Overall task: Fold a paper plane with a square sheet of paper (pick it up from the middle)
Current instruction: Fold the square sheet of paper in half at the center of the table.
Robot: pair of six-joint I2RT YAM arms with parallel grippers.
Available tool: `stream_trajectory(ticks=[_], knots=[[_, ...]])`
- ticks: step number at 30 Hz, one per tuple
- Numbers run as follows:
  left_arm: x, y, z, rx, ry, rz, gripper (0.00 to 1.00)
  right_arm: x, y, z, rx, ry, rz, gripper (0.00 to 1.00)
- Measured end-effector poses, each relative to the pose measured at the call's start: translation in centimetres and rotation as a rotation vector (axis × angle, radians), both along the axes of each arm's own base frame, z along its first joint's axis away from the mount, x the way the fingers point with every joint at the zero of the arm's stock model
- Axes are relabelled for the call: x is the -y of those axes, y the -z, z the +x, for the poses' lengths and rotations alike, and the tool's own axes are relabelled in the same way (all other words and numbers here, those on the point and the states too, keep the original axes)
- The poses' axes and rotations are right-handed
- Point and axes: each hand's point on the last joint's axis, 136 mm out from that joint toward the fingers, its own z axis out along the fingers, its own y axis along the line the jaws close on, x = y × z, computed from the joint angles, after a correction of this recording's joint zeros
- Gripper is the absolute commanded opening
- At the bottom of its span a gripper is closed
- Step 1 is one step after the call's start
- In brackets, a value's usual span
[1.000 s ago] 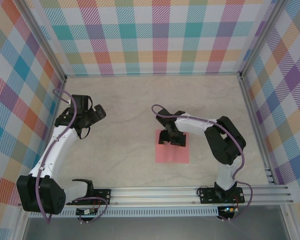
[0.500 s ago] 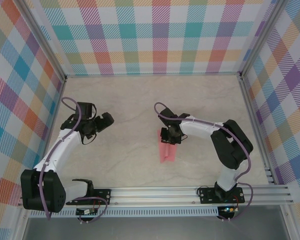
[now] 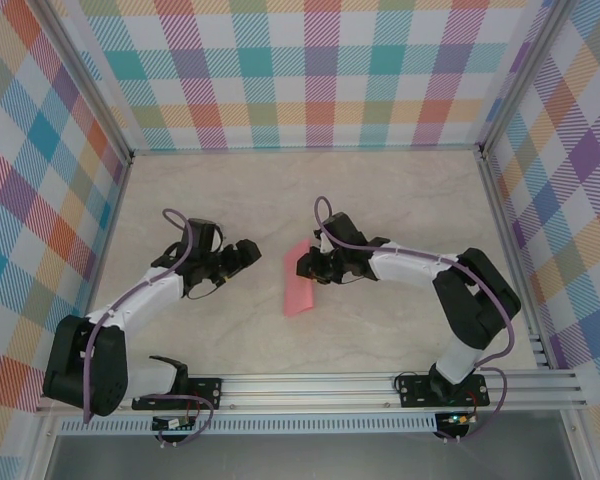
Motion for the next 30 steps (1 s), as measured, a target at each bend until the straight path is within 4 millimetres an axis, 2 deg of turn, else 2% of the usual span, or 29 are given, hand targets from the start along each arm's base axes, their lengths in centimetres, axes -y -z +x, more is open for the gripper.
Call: stream_trajectory(ticks=[7,16,24,30], knots=[[3.0,1.6,-0.4,-0.026,0.067,-0.006,0.76,1.3,2.8,0.1,-0.042,0.021,-0.064,0.25],[4.6,3.4,-1.1,-0.062,0.096,0.022,0.76,4.3,5.1,-0.2,-0.042,0.049,-0.240,0.54],[4.7,3.4,-1.0,-0.047,0.094,0.034,0.76,5.3,5.3,0.2,-0.006,0.052,-0.327,0.65],[5.0,2.9,-0.3,-0.011,0.086,0.028,0.75,6.0,5.3,0.5,0.018,0.068,-0.370,0.64]])
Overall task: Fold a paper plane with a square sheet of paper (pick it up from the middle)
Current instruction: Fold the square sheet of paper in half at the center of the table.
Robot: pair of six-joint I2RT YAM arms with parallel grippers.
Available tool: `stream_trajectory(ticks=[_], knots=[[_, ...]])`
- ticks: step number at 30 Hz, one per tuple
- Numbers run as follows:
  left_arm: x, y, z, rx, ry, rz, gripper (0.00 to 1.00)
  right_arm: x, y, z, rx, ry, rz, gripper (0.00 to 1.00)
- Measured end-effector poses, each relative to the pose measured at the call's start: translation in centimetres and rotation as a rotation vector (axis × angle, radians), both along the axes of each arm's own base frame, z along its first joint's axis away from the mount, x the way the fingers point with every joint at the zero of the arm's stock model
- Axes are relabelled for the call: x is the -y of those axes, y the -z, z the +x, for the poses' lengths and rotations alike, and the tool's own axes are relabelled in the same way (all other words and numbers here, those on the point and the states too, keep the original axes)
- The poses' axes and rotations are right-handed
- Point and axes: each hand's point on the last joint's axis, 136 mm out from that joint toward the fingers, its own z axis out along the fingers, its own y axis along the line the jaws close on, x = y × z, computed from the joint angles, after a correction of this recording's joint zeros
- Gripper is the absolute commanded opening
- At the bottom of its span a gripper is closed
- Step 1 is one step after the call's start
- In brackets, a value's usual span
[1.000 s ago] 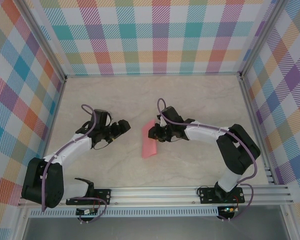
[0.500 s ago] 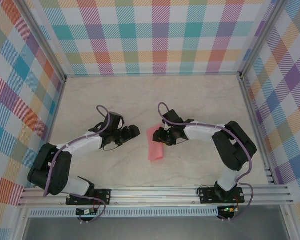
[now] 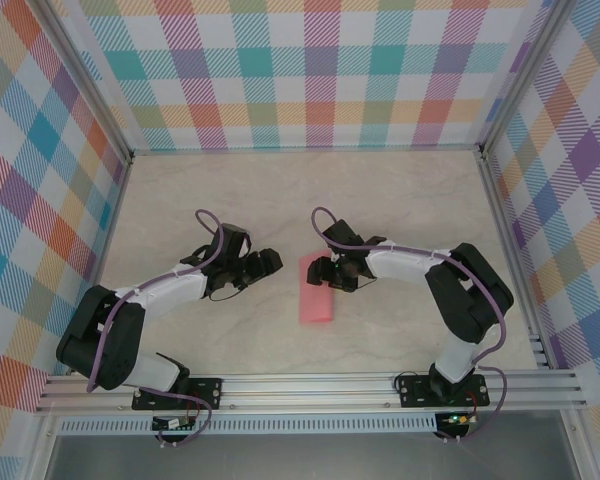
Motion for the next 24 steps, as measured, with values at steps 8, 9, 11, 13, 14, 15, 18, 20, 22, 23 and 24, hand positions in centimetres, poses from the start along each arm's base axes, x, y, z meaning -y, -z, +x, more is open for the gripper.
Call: stream_trajectory(ticks=[8,9,11,13,14,15,18,20,22,23,24], knots=[[0.9,-0.6,0.5,0.060,0.011,-0.008,0.76,1.6,0.4,0.2,0.010,0.078,-0.048,0.52],[0.9,-0.5,0.4,0.062,0.012,-0.008,0.76,1.6,0.4,0.2,0.008,0.082,-0.048,0.51],[1.1,-0.5,0.3,0.069,0.018,-0.009,0.76,1.7,0.5,0.2,0.008,0.087,-0.050,0.51],[1.5,-0.6,0.3,0.079,0.029,-0.013,0.76,1.7,0.5,0.2,0.007,0.087,-0.051,0.52],[1.6,-0.7,0.3,0.084,0.033,-0.016,0.75,1.7,0.5,0.2,0.006,0.086,-0.050,0.52],[1.8,-0.9,0.3,0.091,0.037,-0.020,0.75,1.7,0.5,0.2,0.006,0.086,-0.050,0.53],[2.2,-1.2,0.4,0.106,0.045,-0.030,0.74,1.6,0.7,0.1,-0.001,0.083,-0.049,0.54],[2.5,-1.3,0.4,0.119,0.049,-0.038,0.74,1.5,0.7,0.1,-0.006,0.081,-0.049,0.55],[2.6,-1.3,0.4,0.128,0.053,-0.046,0.73,1.4,0.8,0.1,-0.009,0.079,-0.051,0.56],[2.6,-1.3,0.4,0.127,0.052,-0.047,0.73,1.4,0.8,0.2,-0.010,0.079,-0.053,0.57],[2.6,-1.3,0.4,0.127,0.051,-0.049,0.72,1.4,0.8,0.2,-0.012,0.078,-0.055,0.57]])
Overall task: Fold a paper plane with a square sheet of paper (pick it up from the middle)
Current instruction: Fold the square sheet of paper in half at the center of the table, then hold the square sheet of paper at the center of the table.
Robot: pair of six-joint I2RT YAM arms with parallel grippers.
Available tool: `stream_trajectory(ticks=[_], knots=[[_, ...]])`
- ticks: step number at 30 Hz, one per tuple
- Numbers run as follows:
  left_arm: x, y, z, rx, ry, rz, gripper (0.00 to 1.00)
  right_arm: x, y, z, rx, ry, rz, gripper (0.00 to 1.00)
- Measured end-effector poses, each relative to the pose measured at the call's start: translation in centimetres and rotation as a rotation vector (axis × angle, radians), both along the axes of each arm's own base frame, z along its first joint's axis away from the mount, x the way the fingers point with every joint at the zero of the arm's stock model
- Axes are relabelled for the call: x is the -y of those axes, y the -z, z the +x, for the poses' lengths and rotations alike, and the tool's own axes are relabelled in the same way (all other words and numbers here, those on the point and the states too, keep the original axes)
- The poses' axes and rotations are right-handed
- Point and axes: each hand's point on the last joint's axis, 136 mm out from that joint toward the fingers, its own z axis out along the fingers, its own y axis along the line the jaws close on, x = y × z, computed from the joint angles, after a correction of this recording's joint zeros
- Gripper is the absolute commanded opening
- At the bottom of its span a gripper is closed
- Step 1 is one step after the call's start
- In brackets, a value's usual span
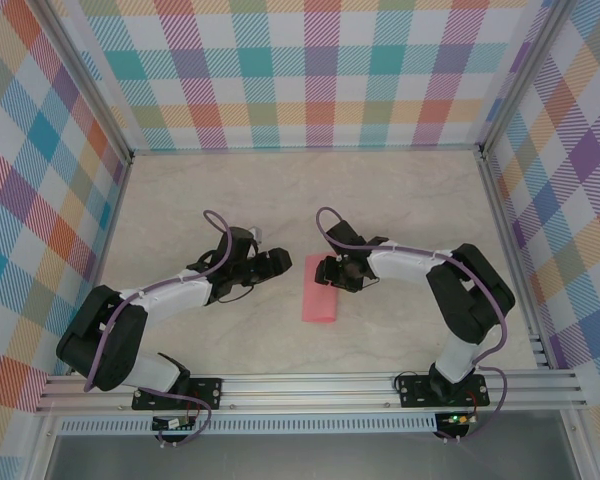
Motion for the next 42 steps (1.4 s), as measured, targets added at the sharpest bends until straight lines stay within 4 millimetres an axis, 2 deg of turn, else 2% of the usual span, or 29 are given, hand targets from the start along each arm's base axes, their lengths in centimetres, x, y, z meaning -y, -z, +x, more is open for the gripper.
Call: stream_trajectory(ticks=[6,12,28,42], knots=[[0.5,-0.1,0.2,0.008,0.009,-0.023,0.66,0.0,0.1,0.1,-0.010,-0.004,-0.011,0.59],[0.9,1.2,0.1,-0.028,0.017,-0.027,0.58,-0.1,0.3,0.1,-0.020,-0.018,-0.026,0.60],[2.1,3.5,-0.4,-0.109,0.063,-0.049,0.44,-0.2,0.8,-0.1,-0.048,-0.039,-0.057,0.61],[3.9,4.1,-0.4,-0.142,0.115,-0.067,0.32,-0.1,1.2,-0.4,-0.081,-0.045,-0.085,0.62]])
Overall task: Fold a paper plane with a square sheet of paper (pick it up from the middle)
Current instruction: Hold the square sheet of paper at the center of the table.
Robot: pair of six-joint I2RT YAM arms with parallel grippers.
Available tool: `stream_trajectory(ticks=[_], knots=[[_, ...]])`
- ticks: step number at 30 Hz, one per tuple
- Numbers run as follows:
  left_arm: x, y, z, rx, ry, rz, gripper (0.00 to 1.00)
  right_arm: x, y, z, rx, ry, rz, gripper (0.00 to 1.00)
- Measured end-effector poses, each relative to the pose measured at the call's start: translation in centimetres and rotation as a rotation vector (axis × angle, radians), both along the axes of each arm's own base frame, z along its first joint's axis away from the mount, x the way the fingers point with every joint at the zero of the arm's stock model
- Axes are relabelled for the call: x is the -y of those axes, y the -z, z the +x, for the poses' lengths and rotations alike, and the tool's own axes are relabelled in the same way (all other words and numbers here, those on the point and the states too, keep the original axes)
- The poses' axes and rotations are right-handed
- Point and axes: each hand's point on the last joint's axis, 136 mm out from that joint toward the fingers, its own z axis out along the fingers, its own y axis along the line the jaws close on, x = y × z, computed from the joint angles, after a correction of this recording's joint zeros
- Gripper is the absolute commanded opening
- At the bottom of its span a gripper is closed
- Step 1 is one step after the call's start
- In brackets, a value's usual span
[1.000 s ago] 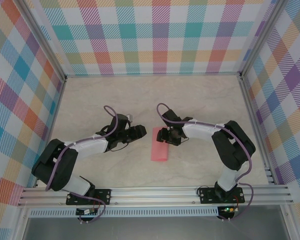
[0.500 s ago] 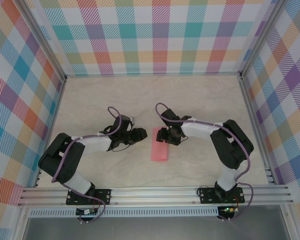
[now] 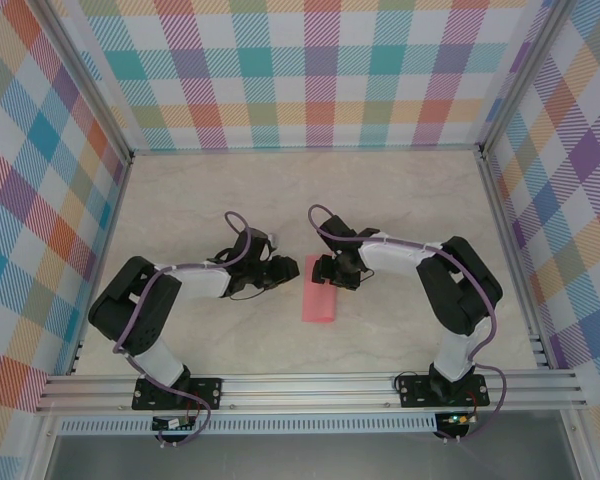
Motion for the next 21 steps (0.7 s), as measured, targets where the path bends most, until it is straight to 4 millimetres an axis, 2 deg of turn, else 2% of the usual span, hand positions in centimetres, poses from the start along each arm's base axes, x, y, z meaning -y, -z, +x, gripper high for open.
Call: stream_trajectory(ticks=[10,21], knots=[[0.9,0.2,0.2,-0.010,0.026,-0.011,0.20,0.0,0.1,0.0,-0.011,0.001,-0.009,0.64],[1.2,1.4,-0.3,-0.046,0.046,-0.009,0.12,0.0,0.2,0.0,-0.012,-0.003,-0.011,0.63]])
